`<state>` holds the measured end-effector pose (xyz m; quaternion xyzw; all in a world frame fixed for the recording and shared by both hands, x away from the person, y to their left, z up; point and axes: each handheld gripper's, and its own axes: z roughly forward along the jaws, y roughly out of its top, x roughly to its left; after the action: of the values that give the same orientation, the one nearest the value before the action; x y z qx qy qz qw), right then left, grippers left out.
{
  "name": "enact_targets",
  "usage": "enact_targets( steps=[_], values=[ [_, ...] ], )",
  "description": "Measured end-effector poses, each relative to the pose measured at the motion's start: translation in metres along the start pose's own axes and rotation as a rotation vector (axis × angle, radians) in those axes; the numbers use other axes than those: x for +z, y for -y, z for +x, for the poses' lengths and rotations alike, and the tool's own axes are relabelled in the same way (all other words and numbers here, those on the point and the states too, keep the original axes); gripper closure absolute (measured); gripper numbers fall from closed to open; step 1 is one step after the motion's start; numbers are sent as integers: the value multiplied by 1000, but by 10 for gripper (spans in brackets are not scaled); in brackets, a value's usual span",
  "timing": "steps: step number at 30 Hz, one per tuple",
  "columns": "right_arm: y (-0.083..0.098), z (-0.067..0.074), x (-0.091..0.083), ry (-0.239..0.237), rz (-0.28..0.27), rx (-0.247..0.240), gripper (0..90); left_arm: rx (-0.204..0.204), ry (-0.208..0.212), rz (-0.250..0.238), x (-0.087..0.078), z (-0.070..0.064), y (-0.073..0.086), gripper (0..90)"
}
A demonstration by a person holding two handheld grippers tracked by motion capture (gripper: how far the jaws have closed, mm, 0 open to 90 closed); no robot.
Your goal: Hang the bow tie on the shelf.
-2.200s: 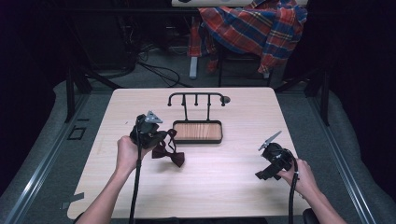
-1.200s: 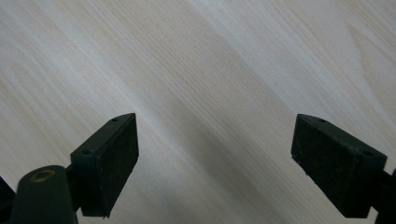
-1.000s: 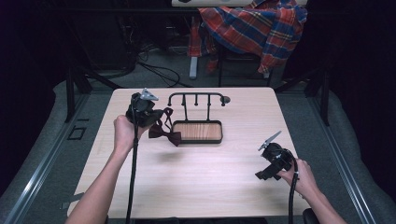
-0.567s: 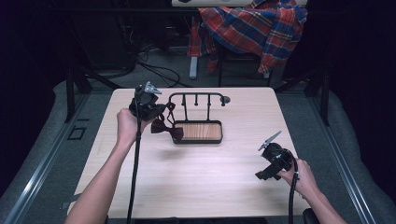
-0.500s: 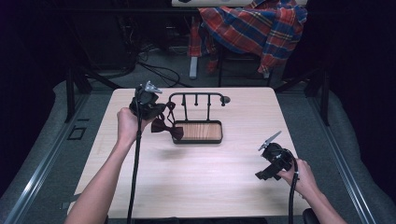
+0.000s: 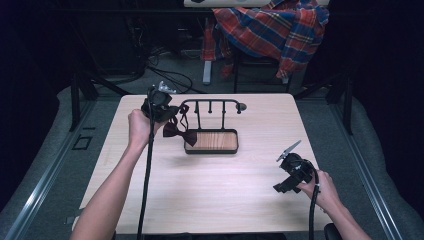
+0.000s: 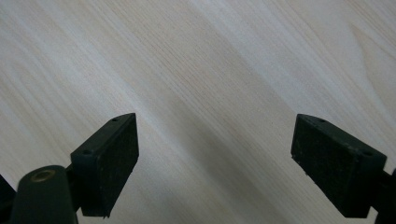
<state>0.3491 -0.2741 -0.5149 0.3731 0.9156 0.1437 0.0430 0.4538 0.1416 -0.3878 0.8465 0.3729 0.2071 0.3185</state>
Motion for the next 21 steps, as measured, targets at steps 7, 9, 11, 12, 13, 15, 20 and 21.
enact_targets(
  steps=[7, 9, 11, 12, 13, 15, 20, 21],
  values=[
    [0, 0, 0, -2, -2, 1, 146, -19, 7, 6, 6, 6, -3, 887],
    [0, 0, 0, -1, -2, 1, 147, -23, 3, 9, 8, 7, -3, 887],
    [0, 0, 0, -2, -1, 1, 147, -26, 3, 12, 10, 9, -3, 887],
    [0, 0, 1, -6, -1, 4, 147, -27, 1, 15, 11, 10, -3, 887],
    [0, 0, 0, -3, 0, 2, 147, -32, -2, 17, 12, 10, -3, 887],
    [0, 0, 0, -5, 0, 3, 147, -38, 0, 22, 14, 12, -2, 887],
    [0, 0, 1, -3, 1, 3, 147, -48, -7, 32, 18, 16, 0, 887],
    [0, 0, 1, -3, 1, 3, 147, -52, -11, 31, 19, 17, 0, 887]
  ],
)
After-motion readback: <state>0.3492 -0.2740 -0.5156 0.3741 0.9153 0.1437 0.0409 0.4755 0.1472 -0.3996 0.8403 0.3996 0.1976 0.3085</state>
